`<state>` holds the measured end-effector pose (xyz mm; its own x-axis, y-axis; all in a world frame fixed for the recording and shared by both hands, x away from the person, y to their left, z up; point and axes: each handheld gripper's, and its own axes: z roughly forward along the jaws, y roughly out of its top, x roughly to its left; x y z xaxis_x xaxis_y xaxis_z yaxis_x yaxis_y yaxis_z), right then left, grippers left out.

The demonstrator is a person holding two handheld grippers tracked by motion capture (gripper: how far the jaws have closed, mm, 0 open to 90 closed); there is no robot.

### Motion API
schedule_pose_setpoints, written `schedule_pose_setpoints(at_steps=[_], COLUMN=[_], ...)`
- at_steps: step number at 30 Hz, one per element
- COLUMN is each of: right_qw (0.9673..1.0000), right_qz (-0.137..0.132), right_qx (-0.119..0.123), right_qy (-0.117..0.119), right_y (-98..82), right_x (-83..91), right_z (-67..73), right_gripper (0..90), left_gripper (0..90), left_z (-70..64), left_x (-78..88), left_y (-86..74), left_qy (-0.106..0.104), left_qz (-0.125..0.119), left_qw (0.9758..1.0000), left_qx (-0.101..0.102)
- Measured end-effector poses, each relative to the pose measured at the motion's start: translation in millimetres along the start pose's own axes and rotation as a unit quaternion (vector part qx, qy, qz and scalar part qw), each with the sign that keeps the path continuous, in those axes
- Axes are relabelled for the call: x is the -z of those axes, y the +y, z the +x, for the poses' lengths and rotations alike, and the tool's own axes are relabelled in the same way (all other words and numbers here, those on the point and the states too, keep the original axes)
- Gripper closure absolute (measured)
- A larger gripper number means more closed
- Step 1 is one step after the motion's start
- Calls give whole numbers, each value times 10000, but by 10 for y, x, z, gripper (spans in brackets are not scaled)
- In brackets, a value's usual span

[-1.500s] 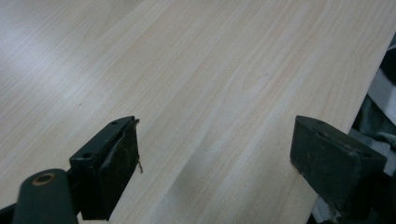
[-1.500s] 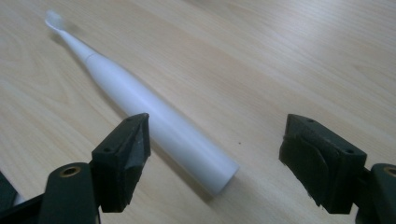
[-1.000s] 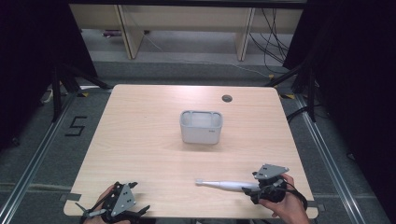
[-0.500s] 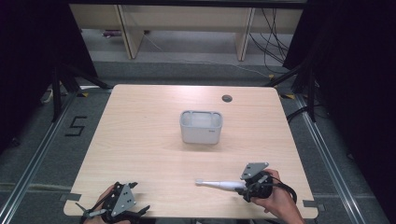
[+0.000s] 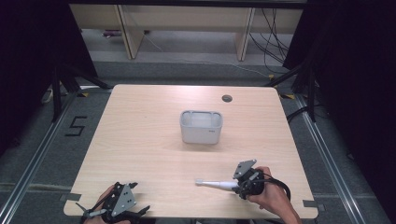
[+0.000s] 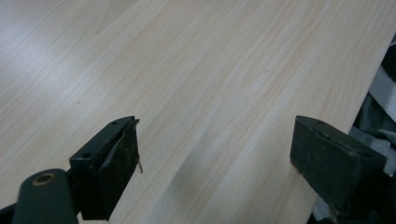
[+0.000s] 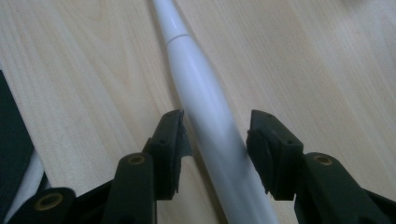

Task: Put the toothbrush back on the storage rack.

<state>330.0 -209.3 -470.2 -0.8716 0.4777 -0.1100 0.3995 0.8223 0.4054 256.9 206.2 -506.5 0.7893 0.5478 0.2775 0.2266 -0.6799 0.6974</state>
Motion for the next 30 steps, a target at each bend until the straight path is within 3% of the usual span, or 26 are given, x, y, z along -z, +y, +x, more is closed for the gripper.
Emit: schedule_pose_setpoints(at_steps=[6, 11, 13, 15, 18, 26, 30], right_qw=[9993, 9981, 9975, 9957, 9955, 9908, 9890], right_qz=[256, 505, 533, 737, 825, 1216, 1398], right_qx=[277, 351, 457, 514, 385, 401, 321], right_qy=[9, 45, 104, 241, 265, 433, 373], right_y=[71, 138, 151, 181, 188, 264, 310], right_x=[-61, -90, -103, -118, -137, -170, -181], right_z=[-4, 0, -16, -42, -43, -60, -51], right_gripper=[574, 589, 597, 621, 648, 658, 659], left_gripper=[150, 150, 150, 150, 150, 150, 150], left_z=[0, -1, 1, 1, -6, -6, -6], left_x=[2, 5, 4, 2, -1, 0, 0], left_y=[-1, -1, -1, -1, 0, 0, 0], left_qy=[-13, -36, -30, -9, -16, -19, -23], left_qz=[-21, -24, -27, -8, 6, 8, -4], left_qw=[10000, 10000, 10000, 10000, 10000, 10000, 10000], left_qx=[10, 13, 15, -1, -6, -15, -12])
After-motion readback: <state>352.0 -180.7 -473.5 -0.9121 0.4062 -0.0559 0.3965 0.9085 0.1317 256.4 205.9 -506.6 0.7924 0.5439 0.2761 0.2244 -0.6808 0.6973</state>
